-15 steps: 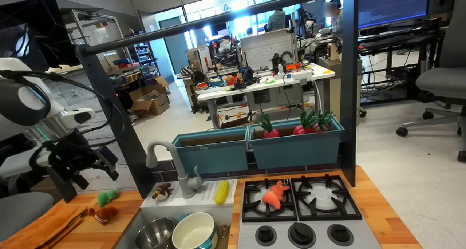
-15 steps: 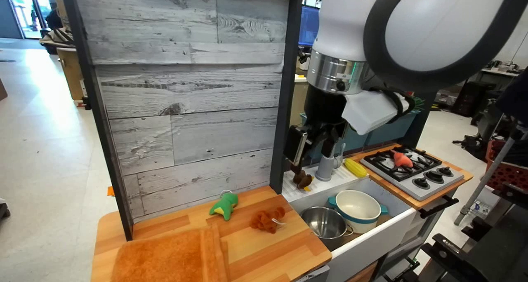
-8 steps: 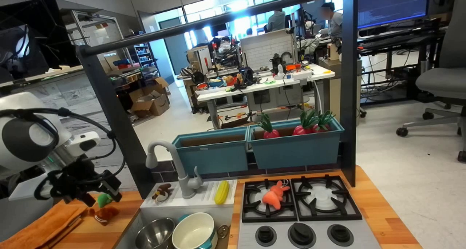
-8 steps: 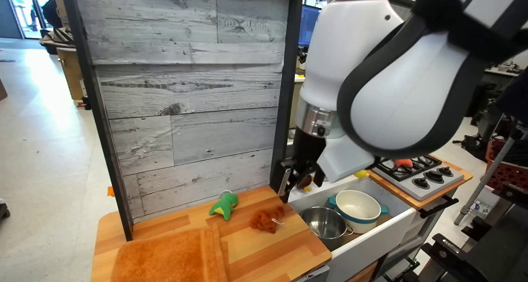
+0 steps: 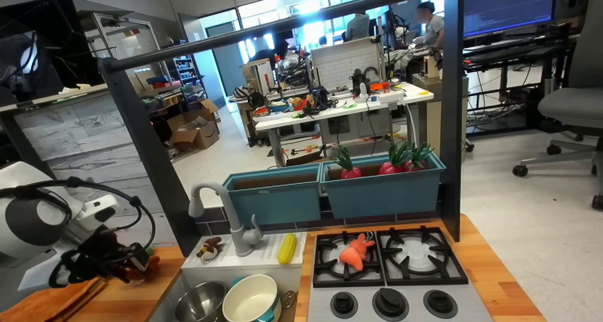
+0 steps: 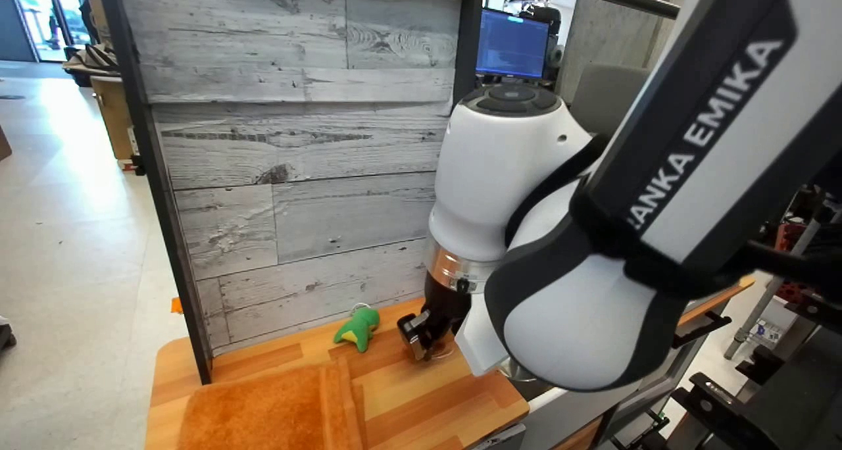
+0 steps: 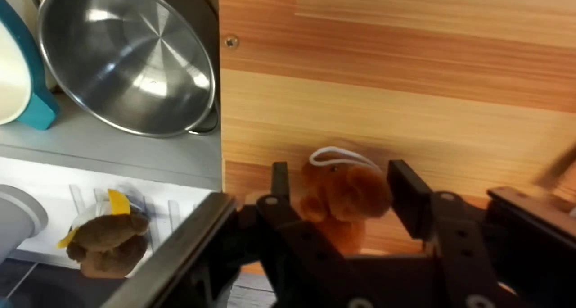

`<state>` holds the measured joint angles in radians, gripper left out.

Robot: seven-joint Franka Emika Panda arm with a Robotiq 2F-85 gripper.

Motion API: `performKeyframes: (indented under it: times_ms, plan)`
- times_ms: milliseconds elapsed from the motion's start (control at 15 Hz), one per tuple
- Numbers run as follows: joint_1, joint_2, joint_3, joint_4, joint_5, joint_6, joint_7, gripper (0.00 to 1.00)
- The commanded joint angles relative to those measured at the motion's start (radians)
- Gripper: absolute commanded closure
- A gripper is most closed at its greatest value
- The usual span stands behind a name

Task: Put the plush toys in the the pots in the sing and use the towel to wipe the surface

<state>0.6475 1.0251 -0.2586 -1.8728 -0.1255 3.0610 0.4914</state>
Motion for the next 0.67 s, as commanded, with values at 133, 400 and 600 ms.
performKeyframes:
  times_ms: [133, 400, 600]
  plan:
    - [0.101, 0.093, -0.088, 0.034, 0.131, 0.077, -0.021, 0.87]
    - [0.044, 0.015, -0.043, -0.022, 0.147, -0.031, -0.101, 1.00]
    - [0.056, -0.087, -0.101, -0.116, 0.116, -0.195, -0.123, 0.99]
